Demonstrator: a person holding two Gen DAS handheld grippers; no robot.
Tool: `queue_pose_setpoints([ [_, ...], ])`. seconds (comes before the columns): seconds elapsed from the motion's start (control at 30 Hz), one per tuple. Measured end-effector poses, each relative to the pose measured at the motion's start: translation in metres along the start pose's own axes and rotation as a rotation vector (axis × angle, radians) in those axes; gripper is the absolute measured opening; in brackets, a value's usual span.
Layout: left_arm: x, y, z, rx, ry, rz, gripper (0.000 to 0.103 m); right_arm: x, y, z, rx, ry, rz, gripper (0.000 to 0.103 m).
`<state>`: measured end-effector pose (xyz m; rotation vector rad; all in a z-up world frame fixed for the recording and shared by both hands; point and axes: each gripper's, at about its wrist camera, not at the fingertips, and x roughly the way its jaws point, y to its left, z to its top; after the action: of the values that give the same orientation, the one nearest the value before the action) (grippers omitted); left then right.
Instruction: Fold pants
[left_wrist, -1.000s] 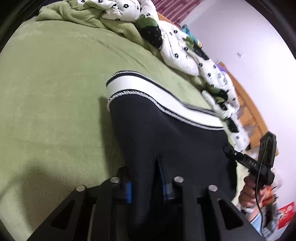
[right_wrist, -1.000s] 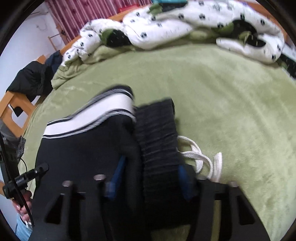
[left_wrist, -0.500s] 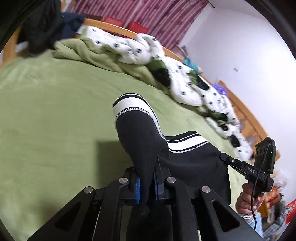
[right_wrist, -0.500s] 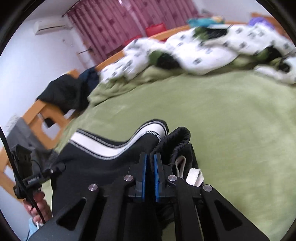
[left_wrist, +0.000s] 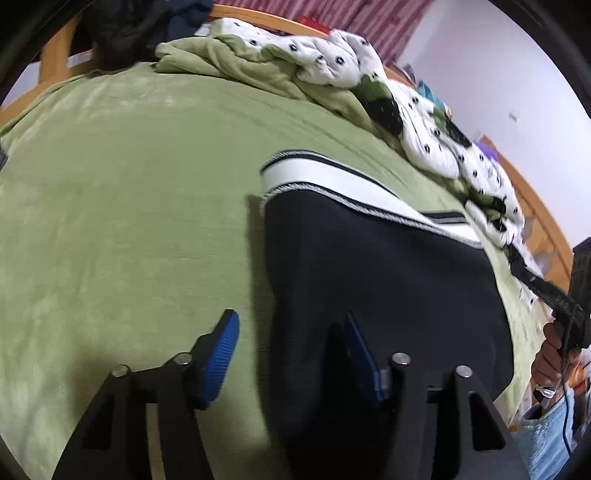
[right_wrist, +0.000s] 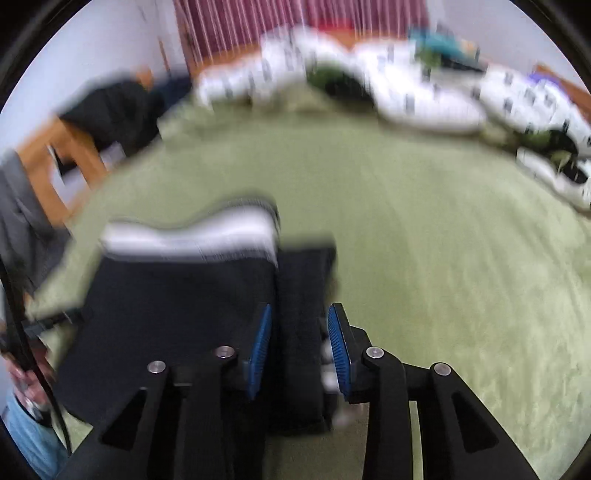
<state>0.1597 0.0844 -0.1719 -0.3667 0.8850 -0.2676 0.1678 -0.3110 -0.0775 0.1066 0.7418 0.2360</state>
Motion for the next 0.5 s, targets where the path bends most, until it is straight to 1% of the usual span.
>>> queue_pose_setpoints([
  [0.07, -0.002, 0.008, 0.002, -0.038, -0.018, -0.014, 0.061, 0.008, 0.008, 0.010, 0.007, -0.015, 0.003, 0.045],
  [0.13, -0.004, 0.017, 0.001, -0.064, -0.026, -0.019, 0.061, 0.030, 0.017, 0.015, -0.003, 0.013, -0.004, 0.045],
  [0.2, -0.005, 0.024, 0.000, -0.077, -0.031, -0.016, 0.061, 0.062, 0.024, 0.014, -0.011, 0.095, -0.008, 0.045],
  [0.23, -0.005, 0.027, -0.001, -0.082, -0.031, -0.016, 0.061, 0.079, 0.024, 0.010, -0.019, 0.156, -0.016, 0.045],
  [0.27, -0.005, 0.030, -0.001, -0.089, -0.030, -0.021, 0.061, 0.091, 0.025, 0.010, -0.031, 0.187, -0.055, 0.046],
  [0.3, -0.005, 0.029, -0.001, -0.094, -0.031, -0.027, 0.061, 0.100, 0.030, 0.008, -0.063, 0.201, -0.108, 0.043],
  [0.33, -0.005, 0.031, -0.001, -0.101, -0.032, -0.033, 0.061, 0.097, 0.038, 0.006, -0.113, 0.162, -0.130, 0.035],
  [0.37, -0.005, 0.031, -0.001, -0.103, -0.036, -0.031, 0.061, 0.087, 0.042, 0.006, -0.131, 0.138, -0.090, 0.013],
  [0.4, -0.006, 0.032, -0.001, -0.100, -0.039, -0.028, 0.061, 0.073, 0.040, 0.009, -0.099, 0.113, -0.040, 0.014],
  [0.47, -0.010, 0.031, -0.002, -0.084, -0.049, -0.028, 0.061, 0.039, 0.022, 0.016, 0.019, 0.030, 0.078, 0.014],
  [0.5, -0.011, 0.030, -0.002, -0.077, -0.053, -0.033, 0.061, 0.029, 0.015, 0.018, 0.046, 0.013, 0.099, 0.014],
])
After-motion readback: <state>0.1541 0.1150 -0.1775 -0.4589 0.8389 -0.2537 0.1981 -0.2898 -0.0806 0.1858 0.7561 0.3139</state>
